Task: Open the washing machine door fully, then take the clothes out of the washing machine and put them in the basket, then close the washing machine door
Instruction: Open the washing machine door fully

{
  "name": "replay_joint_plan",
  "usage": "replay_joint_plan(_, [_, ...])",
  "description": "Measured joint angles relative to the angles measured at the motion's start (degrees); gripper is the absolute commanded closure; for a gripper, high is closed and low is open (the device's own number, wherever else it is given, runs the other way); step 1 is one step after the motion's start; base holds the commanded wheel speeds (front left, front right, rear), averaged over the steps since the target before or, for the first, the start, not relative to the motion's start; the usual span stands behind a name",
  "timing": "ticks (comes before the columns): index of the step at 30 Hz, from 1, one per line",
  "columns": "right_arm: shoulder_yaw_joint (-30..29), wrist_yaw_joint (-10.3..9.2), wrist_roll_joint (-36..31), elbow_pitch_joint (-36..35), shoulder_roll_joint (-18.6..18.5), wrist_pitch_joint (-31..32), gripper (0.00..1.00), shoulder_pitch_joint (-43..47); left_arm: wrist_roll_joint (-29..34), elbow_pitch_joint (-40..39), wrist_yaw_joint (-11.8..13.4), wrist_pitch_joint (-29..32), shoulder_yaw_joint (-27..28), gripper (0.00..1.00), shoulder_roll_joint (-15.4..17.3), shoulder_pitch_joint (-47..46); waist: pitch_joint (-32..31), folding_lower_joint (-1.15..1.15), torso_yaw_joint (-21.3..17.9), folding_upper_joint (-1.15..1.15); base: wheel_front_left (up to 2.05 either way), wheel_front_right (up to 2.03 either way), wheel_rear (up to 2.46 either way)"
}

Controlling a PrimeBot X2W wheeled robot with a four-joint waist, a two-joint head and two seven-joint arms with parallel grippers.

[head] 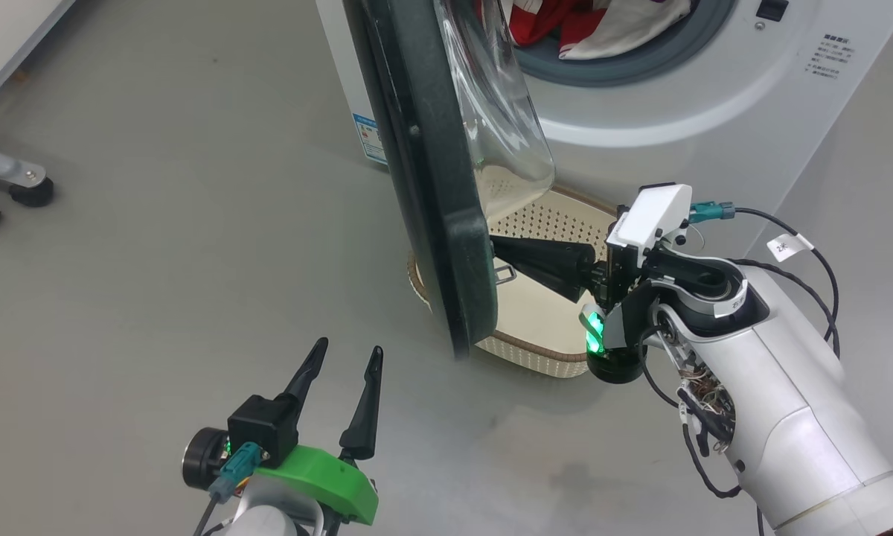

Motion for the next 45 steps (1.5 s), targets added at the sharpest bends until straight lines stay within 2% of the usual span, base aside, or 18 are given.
replay_joint_plan(8, [4.0, 0.00, 3.6, -2.8, 0.0, -1.1, 1.00, 0.5, 0.0, 0.0, 0.0, 0.0, -0.1, 0.00, 0.0, 0.2, -0.1, 0.00, 0.7, 0.00, 0.00, 0.00, 0.00])
replay_joint_plan(20, [6.3, 0.00, 2.7, -3.7, 0.3, -5.4, 1.00, 0.5, 0.0, 0.0, 0.2, 0.0, 1.5, 0.00, 0.0, 0.4, -0.7, 0.00, 0.5, 0.00, 0.00, 0.00, 0.00])
replay_joint_plan(22, [6.7, 0.21, -0.8, -4.4, 0.2, -7.5, 1.00, 0.5, 0.6, 0.0, 0.5, 0.0, 2.3, 0.00, 0.0, 0.5, -1.1, 0.00, 0.0, 0.00, 0.00, 0.00, 0.00])
replay_joint_plan(25, [8.6, 2.98, -7.2, -5.5, -1.4, -10.7, 1.00, 0.5, 1.1, 0.3, 0.7, 0.0, 3.4, 0.00, 0.0, 0.5, -1.9, 0.00, -0.8, 0.00, 0.00, 0.00, 0.00])
replay_joint_plan(28, [11.0, 5.56, -14.1, -6.6, -4.5, -13.9, 1.00, 0.5, 1.5, 0.4, 0.7, 0.0, 4.8, 0.00, 0.0, 1.0, -2.7, 0.00, -1.9, 0.00, 0.00, 0.00, 0.00])
replay_joint_plan(32, [14.6, 7.87, -24.1, -7.3, -8.8, -19.2, 1.00, 0.5, 1.9, 0.5, 0.8, 0.0, 6.4, 0.00, 0.0, 2.0, -3.9, 0.00, -3.9, 0.00, 0.00, 0.00, 0.00])
replay_joint_plan(38, [18.4, 8.77, -36.8, -8.7, -13.7, -27.9, 1.00, 2.2, 2.2, 0.5, 1.1, 0.0, 8.7, 0.00, 0.1, 3.4, -5.8, 0.00, -7.5, 0.00, 0.00, 0.00, 0.00])
replay_joint_plan(43, [20.3, 8.61, -43.2, -9.6, -15.7, -33.5, 1.00, 5.0, 3.1, 0.9, 1.1, 0.0, 9.4, 0.00, 0.2, 5.3, -7.0, 0.00, -10.3, 0.00, 0.00, 0.00, 0.00])
replay_joint_plan(44, [20.9, 7.98, -46.0, -9.9, -17.0, -36.3, 1.00, 6.6, 3.1, 1.0, 1.1, 0.0, 10.0, 0.00, 0.2, 5.6, -7.6, 0.00, -11.6, 0.00, 0.00, 0.00, 0.00])
replay_joint_plan(45, [20.9, 7.98, -46.0, -9.9, -17.0, -36.3, 1.00, 6.6, 3.1, 1.0, 1.1, 0.0, 10.0, 0.00, 0.2, 5.6, -7.6, 0.00, -11.6, 0.00, 0.00, 0.00, 0.00])
